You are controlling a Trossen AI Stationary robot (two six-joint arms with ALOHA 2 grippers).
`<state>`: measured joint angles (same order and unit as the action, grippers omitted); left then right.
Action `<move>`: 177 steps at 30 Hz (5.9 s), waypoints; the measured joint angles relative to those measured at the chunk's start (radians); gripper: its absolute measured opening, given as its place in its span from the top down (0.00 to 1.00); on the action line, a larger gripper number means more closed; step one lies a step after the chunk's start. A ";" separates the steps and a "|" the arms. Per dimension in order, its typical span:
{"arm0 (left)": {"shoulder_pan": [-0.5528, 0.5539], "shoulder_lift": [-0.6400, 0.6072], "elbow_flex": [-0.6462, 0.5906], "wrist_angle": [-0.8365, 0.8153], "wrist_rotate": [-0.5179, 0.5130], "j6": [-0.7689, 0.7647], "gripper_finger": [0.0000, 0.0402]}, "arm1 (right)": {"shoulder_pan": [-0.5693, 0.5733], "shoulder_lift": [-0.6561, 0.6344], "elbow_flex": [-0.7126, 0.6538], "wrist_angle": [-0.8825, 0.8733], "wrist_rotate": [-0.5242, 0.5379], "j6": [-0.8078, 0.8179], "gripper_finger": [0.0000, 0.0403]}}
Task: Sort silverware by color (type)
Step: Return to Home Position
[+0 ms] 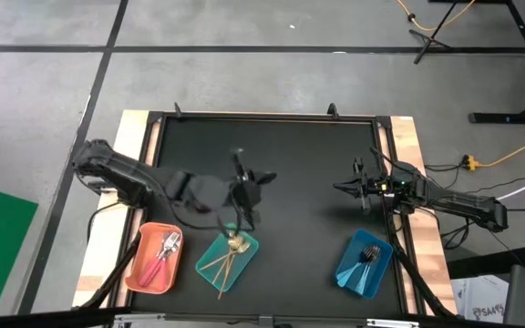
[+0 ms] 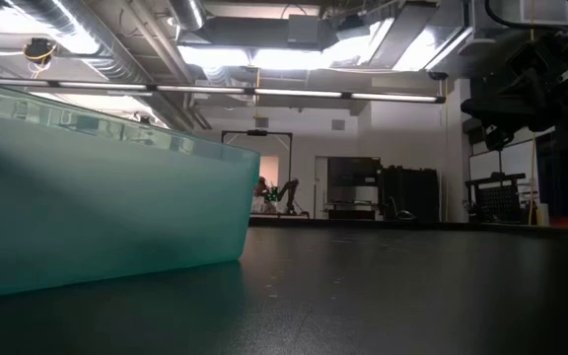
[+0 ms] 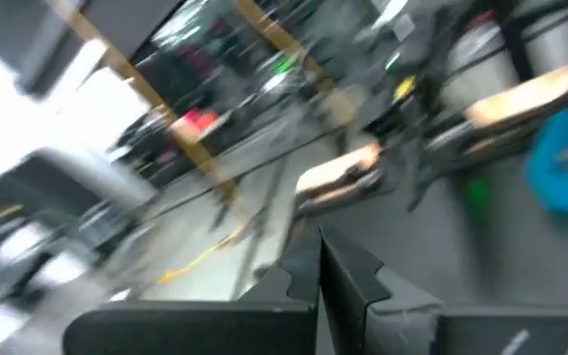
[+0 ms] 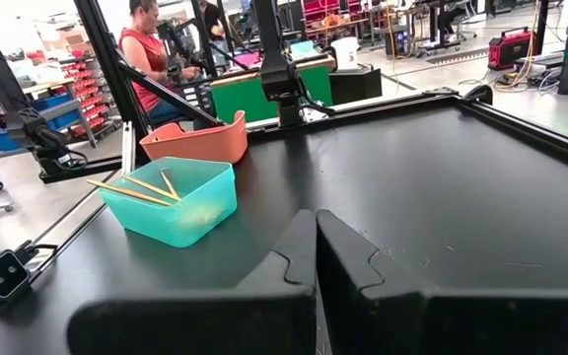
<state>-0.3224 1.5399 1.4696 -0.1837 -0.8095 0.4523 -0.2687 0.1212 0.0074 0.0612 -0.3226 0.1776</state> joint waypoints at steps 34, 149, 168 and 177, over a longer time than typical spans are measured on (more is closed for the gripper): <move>0.195 -0.865 -0.853 0.192 0.621 -0.289 1.00 | 0.000 0.000 0.000 0.000 0.000 0.000 1.00; 0.195 -1.527 -1.462 0.204 0.743 -0.418 1.00 | 0.000 0.000 0.000 0.000 0.000 0.000 1.00; 0.195 -1.527 -1.462 0.204 0.744 -0.419 1.00 | 0.000 0.000 0.000 0.000 0.000 0.000 1.00; 0.196 -1.527 -1.462 0.204 0.744 -0.419 1.00 | 0.000 0.000 0.000 0.000 0.000 0.000 1.00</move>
<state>-0.1268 0.0128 0.0074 0.0200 -0.0650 0.0338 -0.2687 0.1215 0.0074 0.0610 -0.3225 0.1776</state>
